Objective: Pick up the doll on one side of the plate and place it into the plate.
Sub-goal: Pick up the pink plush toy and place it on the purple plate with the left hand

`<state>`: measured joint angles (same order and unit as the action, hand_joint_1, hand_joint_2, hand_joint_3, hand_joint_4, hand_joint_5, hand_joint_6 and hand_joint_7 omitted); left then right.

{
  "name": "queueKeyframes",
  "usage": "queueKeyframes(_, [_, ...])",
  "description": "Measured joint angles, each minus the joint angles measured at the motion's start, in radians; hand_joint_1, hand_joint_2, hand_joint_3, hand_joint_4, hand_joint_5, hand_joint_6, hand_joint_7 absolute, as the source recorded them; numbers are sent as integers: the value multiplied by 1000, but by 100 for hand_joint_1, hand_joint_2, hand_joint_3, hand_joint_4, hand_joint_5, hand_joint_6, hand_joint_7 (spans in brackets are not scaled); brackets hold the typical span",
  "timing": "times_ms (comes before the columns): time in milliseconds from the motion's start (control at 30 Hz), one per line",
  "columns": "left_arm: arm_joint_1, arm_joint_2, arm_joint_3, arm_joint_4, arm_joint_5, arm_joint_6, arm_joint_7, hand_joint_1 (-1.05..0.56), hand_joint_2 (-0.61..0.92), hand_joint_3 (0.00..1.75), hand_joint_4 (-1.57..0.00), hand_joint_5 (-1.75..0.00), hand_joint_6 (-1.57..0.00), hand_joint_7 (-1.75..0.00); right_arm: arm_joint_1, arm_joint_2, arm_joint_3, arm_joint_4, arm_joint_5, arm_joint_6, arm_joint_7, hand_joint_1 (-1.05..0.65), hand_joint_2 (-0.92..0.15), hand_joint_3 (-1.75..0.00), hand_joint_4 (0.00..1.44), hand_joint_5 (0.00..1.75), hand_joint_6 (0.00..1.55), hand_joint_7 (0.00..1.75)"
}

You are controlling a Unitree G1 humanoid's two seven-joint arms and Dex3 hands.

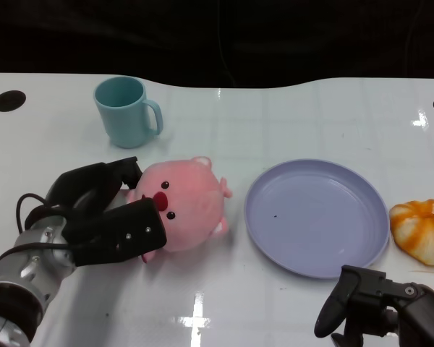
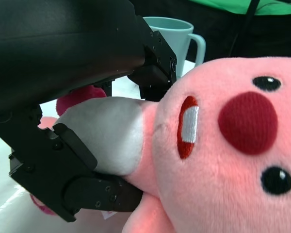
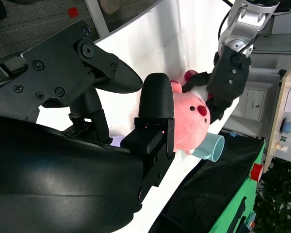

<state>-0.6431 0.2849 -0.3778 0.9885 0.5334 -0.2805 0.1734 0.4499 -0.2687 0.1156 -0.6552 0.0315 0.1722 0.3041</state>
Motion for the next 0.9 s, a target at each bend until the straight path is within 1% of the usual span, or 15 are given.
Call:
queueKeyframes(167, [34, 14, 27, -146, -18, 53, -71, -17, 51, 115, -92, -175, -73, -175, -3, 3, 2, 16, 0, -14, -1, -16, -50, -114, 66, 172, 60, 140])
queueKeyframes(267, [57, 21, 42, -239, -30, 90, -111, -14, 49, 116, -92, -175, -73, -175, 3, 4, 3, 15, 0, -16, -1, -16, -52, -113, 65, 172, 59, 139])
queueKeyframes(433, [85, 11, 46, -365, -34, 156, -158, -16, 47, 118, -93, -175, -74, -175, 16, 4, 4, 12, -1, -19, -1, -19, -53, -110, 66, 172, 60, 139])
queueKeyframes(533, [87, -10, 44, -413, -34, 168, -166, -20, 44, 123, -94, -175, -75, -175, 17, 3, 4, 12, -1, -31, -1, -20, -53, -109, 66, 172, 61, 139])
queueKeyframes(633, [86, -44, 41, -450, -34, 186, -176, -21, 43, 123, -95, -175, -75, -175, 19, 3, 4, 12, -2, -37, -1, -20, -54, -108, 66, 171, 61, 138])
queueKeyframes(767, [74, -88, 20, -456, -25, 199, -186, -23, 43, 121, -95, -175, -74, -175, 22, 3, 5, 11, -3, -37, -1, -21, -54, -108, 66, 171, 61, 138])
queueKeyframes(900, [32, -131, -11, -456, 5, 209, -187, -22, 43, 121, -94, -175, -74, -175, 24, 3, 10, 9, -5, -37, -1, -21, -54, -107, 66, 171, 61, 138])
